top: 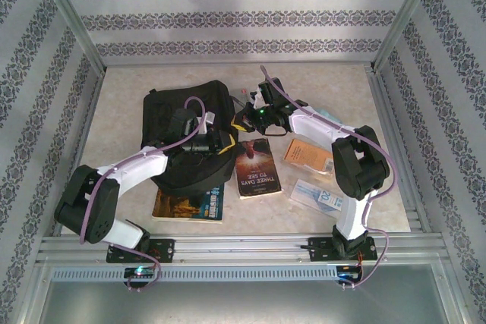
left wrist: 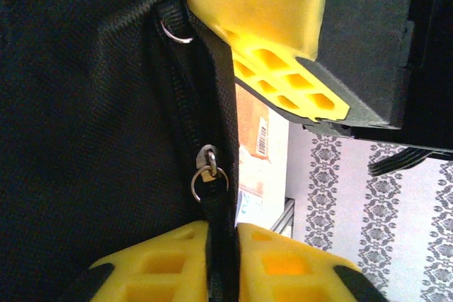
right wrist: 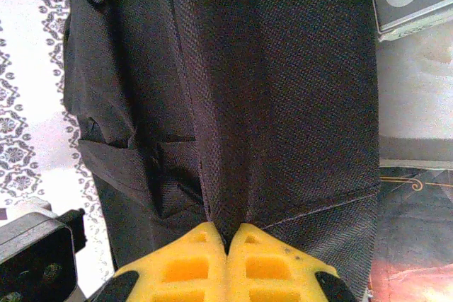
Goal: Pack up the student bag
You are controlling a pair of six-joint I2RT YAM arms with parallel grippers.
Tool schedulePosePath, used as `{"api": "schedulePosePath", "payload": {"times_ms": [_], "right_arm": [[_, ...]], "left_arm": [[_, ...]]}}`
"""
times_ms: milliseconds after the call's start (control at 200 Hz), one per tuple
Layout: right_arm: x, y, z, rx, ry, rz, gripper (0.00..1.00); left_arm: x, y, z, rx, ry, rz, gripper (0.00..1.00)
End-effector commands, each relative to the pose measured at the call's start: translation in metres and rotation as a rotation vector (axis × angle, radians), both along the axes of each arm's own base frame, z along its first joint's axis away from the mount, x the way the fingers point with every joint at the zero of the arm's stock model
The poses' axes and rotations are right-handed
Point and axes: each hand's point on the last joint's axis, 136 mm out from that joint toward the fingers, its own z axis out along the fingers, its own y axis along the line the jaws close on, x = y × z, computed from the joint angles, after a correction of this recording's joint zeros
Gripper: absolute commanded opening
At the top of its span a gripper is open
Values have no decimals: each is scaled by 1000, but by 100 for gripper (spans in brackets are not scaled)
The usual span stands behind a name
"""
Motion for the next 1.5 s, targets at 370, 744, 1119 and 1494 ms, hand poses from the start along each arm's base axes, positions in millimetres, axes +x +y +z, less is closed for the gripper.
{"api": "schedulePosePath", "payload": {"times_ms": [370,744,1119,1494], "right_arm": [[20,0,11,22,-84,-19,0],[20,-3,11,20,-85,-23,0],[28,-14,4,-34,-94,-50,0],[38,-22,1,-95,-110,-59,0]], "left_arm": [[-1,-3,14,-122,-1,-20,24],[2,17,13,-99,-11,25,2],[-32,29,0,11,25,-41,0],[-61,43,-3,96,44,-80,0]]}}
